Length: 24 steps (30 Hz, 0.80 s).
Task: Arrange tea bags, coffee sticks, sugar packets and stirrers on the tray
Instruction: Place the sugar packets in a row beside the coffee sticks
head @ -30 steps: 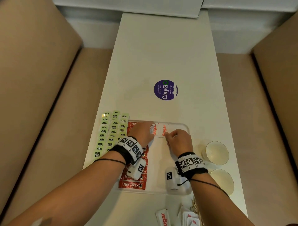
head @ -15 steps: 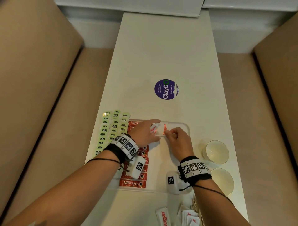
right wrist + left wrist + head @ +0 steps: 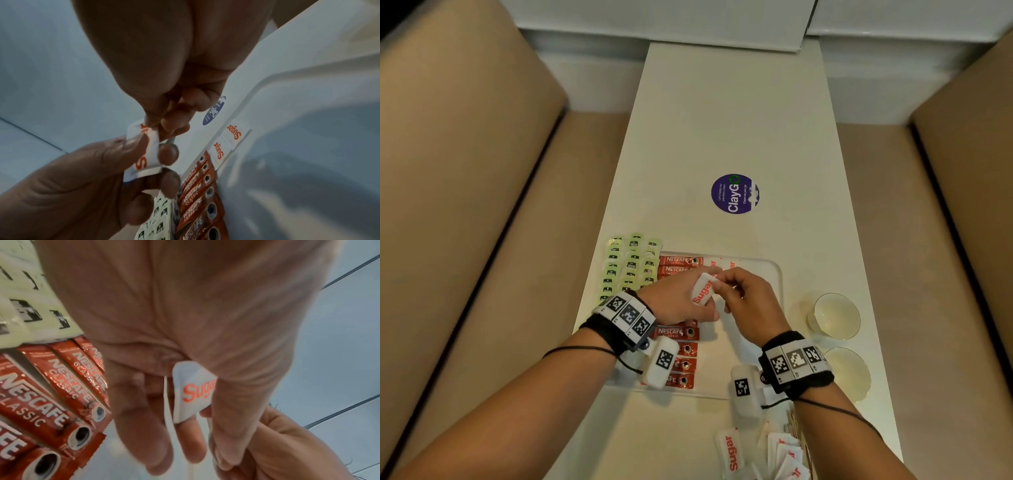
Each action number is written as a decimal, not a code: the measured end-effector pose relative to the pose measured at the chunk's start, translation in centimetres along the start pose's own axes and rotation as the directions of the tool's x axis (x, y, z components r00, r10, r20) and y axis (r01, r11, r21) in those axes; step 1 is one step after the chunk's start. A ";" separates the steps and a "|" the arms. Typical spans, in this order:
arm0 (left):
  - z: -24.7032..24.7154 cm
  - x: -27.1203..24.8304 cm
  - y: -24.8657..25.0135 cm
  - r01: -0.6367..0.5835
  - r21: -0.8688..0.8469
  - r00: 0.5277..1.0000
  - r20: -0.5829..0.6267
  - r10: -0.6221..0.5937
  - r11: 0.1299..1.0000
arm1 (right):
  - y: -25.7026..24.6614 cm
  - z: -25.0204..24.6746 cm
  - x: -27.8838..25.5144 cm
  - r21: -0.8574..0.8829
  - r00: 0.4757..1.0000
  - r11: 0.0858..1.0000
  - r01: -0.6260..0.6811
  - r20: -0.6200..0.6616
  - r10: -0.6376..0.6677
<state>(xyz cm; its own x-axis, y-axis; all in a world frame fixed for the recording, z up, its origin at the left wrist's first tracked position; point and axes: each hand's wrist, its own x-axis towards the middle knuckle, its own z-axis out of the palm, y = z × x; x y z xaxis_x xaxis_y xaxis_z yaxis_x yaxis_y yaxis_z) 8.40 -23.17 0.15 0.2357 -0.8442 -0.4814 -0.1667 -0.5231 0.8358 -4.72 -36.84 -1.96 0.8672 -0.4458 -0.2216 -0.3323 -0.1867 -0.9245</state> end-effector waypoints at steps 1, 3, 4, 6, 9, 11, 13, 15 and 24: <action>0.0 -0.4 0.2 -0.021 0.003 1.000 0.011 0.021 1.000 | -0.2 -0.1 -0.1 -0.008 1.000 1.000 -0.001 0.001 0.001; 0.0 -1.0 0.2 -0.030 0.086 0.999 -0.028 0.033 0.996 | -0.5 -0.2 -0.5 -0.045 1.000 0.999 0.003 0.007 -0.003; 0.0 -1.3 0.1 -0.029 0.116 0.998 -0.056 0.035 0.993 | -0.6 -0.3 -0.7 -0.064 1.000 0.998 0.005 0.014 -0.005; 0.0 -1.7 -0.3 -0.033 0.100 0.992 -0.120 0.045 0.994 | -0.7 -0.3 -1.0 -0.079 1.000 0.997 0.008 0.023 -0.007; -0.1 -2.3 -0.5 -0.047 0.103 0.971 -0.227 0.070 0.994 | -0.7 -0.3 -1.6 -0.103 0.999 0.994 0.023 0.028 -0.020; -0.1 -2.8 -0.3 -0.058 0.110 0.956 -0.280 0.087 0.992 | -0.8 -0.2 -2.1 -0.124 0.999 0.992 0.035 0.036 -0.031; 0.0 -3.2 0.0 -0.069 0.124 0.942 -0.320 0.105 0.990 | -0.9 0.0 -2.5 -0.133 0.999 0.991 0.033 0.040 -0.028; 0.0 -3.7 0.3 -0.071 0.143 0.940 -0.321 0.114 0.987 | -1.0 0.1 -2.8 -0.140 0.999 0.990 0.033 0.038 -0.027; 0.4 -4.4 0.7 -0.022 0.173 0.920 -0.383 0.088 0.985 | -0.3 0.7 -4.0 -0.099 0.999 0.994 -0.041 0.026 0.044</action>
<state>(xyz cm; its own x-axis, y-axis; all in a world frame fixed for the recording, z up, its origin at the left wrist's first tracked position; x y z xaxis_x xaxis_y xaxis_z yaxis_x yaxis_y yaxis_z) 6.88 -19.84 2.73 0.5685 -0.7778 -0.2680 -0.3350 -0.5164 0.7881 -7.82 -34.39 -0.96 0.8611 -0.4305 -0.2704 -0.4029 -0.2537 -0.8794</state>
